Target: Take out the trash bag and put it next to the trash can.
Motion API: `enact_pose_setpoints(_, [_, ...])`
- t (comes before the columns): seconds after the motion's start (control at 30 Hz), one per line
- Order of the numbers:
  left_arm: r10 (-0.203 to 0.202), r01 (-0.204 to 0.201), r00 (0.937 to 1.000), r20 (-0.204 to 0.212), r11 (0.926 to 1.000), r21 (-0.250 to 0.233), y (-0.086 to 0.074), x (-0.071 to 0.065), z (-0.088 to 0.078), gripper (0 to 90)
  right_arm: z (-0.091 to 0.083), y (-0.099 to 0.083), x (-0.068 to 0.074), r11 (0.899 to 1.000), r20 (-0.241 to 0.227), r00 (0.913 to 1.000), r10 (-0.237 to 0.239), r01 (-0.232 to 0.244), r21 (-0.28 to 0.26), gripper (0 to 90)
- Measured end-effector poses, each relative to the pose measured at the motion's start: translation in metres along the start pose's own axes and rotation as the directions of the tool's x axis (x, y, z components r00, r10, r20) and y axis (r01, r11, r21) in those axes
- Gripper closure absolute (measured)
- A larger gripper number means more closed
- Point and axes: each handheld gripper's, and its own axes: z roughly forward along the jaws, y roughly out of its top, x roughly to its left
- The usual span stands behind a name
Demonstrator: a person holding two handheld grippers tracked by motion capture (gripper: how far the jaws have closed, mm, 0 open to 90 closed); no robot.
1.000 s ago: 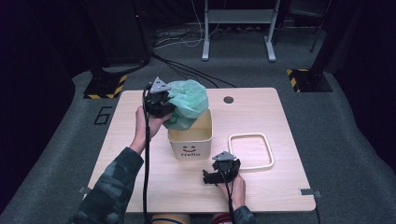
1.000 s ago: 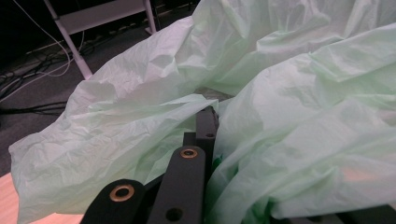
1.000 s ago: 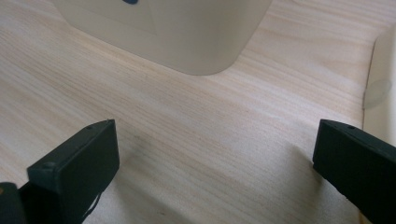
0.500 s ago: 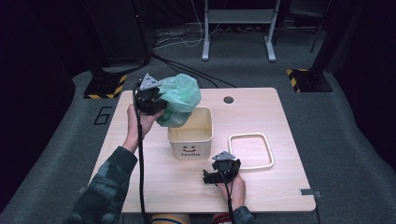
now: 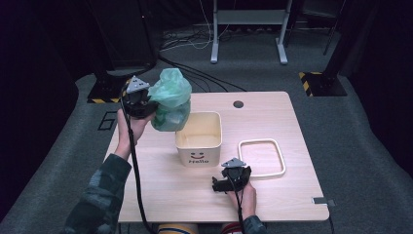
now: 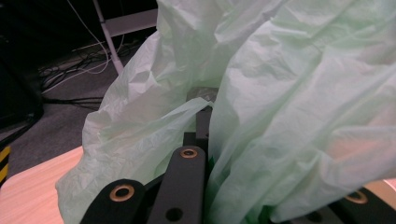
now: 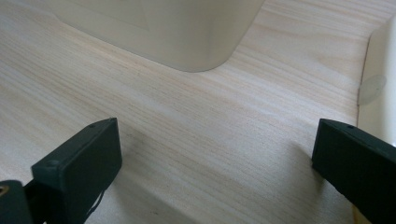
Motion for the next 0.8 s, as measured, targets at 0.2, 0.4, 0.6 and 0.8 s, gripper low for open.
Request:
enact_pose_setpoints(0.2, [-0.002, 0.001, 0.9993, -0.038, 1.0000, -0.008, 0.000, 0.010, -0.010, 87.9, 0.000, 0.000, 0.000, 1.000, 0.002, 1.0000, -0.001, 0.001, -0.001, 0.9])
enact_pose_setpoints(0.4, [-0.016, 0.016, 0.9968, -0.078, 0.9999, 0.002, -0.007, 0.026, -0.016, 87.9, 0.000, 0.000, 0.000, 1.000, 0.002, 1.0000, 0.002, -0.002, -0.001, 1.2])
enact_pose_setpoints(0.6, [-0.048, 0.051, 0.9929, -0.109, 0.9983, 0.029, -0.024, 0.042, -0.016, 87.9, 0.000, 0.000, 0.000, 1.000, 0.002, 1.0000, 0.002, -0.002, -0.001, 1.2])
enact_pose_setpoints(0.8, [-0.069, 0.078, 0.9887, -0.133, 0.9950, 0.063, -0.041, 0.054, -0.012, 87.9, 0.000, 0.000, 0.000, 1.000, 0.003, 1.0000, 0.005, -0.005, 0.000, 1.5])
